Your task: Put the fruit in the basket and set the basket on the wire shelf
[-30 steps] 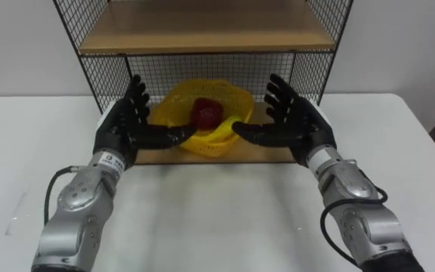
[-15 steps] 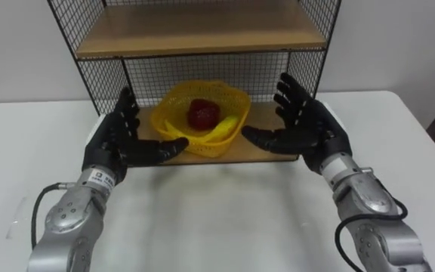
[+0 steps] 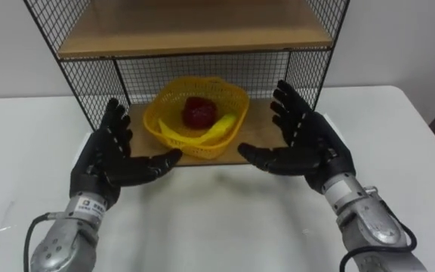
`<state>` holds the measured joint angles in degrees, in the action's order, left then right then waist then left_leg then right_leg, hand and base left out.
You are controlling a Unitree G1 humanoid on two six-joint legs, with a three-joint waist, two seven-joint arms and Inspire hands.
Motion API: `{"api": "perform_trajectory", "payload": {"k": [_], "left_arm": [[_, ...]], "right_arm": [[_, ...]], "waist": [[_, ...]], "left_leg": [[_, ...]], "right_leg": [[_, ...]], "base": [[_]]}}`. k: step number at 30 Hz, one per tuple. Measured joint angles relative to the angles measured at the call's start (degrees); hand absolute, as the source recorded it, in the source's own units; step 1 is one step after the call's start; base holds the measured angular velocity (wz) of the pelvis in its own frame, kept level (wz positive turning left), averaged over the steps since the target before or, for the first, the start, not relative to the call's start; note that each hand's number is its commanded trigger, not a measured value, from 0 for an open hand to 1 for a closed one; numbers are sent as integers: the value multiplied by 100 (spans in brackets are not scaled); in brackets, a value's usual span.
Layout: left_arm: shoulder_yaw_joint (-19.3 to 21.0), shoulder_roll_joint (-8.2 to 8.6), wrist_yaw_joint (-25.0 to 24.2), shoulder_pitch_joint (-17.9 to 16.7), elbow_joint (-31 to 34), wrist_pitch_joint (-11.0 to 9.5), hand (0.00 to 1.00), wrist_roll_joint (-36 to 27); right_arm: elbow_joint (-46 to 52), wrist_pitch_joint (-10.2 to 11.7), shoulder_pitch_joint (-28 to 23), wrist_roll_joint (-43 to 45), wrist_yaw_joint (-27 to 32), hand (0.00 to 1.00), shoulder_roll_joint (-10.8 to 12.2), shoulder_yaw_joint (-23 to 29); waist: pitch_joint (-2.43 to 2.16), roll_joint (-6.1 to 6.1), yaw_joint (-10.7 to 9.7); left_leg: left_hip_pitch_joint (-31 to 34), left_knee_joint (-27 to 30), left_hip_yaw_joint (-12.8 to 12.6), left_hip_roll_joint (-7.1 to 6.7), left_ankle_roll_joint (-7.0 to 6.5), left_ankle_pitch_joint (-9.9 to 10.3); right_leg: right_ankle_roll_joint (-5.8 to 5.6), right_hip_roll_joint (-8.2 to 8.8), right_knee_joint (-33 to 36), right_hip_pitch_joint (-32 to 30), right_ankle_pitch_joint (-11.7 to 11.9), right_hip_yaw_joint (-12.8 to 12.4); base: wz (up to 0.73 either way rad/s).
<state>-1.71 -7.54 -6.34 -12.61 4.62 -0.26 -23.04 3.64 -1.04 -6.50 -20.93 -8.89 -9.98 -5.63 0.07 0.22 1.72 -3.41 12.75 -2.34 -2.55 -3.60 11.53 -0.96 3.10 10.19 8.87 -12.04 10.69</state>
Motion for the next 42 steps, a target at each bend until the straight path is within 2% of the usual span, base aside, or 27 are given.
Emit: {"api": "perform_trajectory", "payload": {"k": [4,6,10,14,17,20,23,25,32,36,40,42], "left_arm": [[-448,-14,-48,-325,82,-252,0,5],[-561,-30,-54,-393,82,-293,0,-2],[-716,-70,-43,-487,82,-485,0,-191],[-779,-73,-63,-513,82,-519,0,-387],[-758,-91,-72,-535,92,-585,0,-436],[-688,-101,-86,-635,108,-716,0,-432],[-542,-100,-86,-815,257,-740,0,-432],[-421,-100,-56,-1019,414,-846,0,-436],[-154,-89,221,-1436,556,-1041,0,-320],[157,27,732,-1643,764,-1196,0,-265],[525,68,1344,-1655,824,-1555,0,-342],[744,164,1633,-1670,834,-1687,0,-404]], "right_arm": [[4,235,-260,153,-78,0,81,-115],[4,320,-347,155,-148,0,93,-163],[5,472,-504,392,-183,0,72,-245],[9,526,-543,718,-254,0,72,-246],[252,557,-759,825,-294,0,41,-214],[394,724,-1019,1029,-355,0,-9,-149],[433,735,-1205,1057,-381,0,-18,6],[480,735,-1337,1207,-342,0,-21,226],[563,985,-1615,1696,156,0,115,546],[871,1179,-1924,1752,785,0,136,753],[1023,1371,-2027,1743,1441,0,143,1032],[1059,1496,-2045,1754,1734,0,153,1193]], "waist": [[-6,-121,-27],[0,-140,-27],[-10,-165,-14],[-25,-187,-14],[-39,-198,-4],[-40,-201,2],[-38,-209,-11],[-36,-214,-23],[-32,-201,-53],[-34,-143,-31],[-42,-99,2],[-36,-94,7]], "left_leg": [[86,23,-8,1,7,-6],[101,50,-16,1,7,-6],[121,22,-42,0,2,-9],[111,11,-41,4,1,-11],[122,20,-43,4,1,-10],[129,35,-58,4,-1,-9],[127,-13,-62,3,-2,-8],[128,-19,-62,3,-2,-7],[100,-34,-62,4,-1,-7],[162,2,-57,2,-1,-7],[151,-5,-56,1,-2,-8],[115,-26,-58,1,-1,-9]], "right_leg": [[3,-1,47,-58,3,24],[1,-1,48,-71,11,20],[1,1,56,-92,12,-4],[1,-7,59,-103,13,-52],[0,-11,59,-165,20,-80],[-1,-12,63,-200,21,-115],[-3,-13,58,-211,22,-125],[-3,-16,58,-212,22,-126],[-5,-21,45,-144,24,-118],[-8,-24,47,-166,40,-124],[-8,-23,55,-169,40,-130],[-9,-23,56,-175,39,-131]], "base": [[1],[0],[-2],[-4],[-1],[-5],[0],[0],[0],[0],[0],[0]]}}
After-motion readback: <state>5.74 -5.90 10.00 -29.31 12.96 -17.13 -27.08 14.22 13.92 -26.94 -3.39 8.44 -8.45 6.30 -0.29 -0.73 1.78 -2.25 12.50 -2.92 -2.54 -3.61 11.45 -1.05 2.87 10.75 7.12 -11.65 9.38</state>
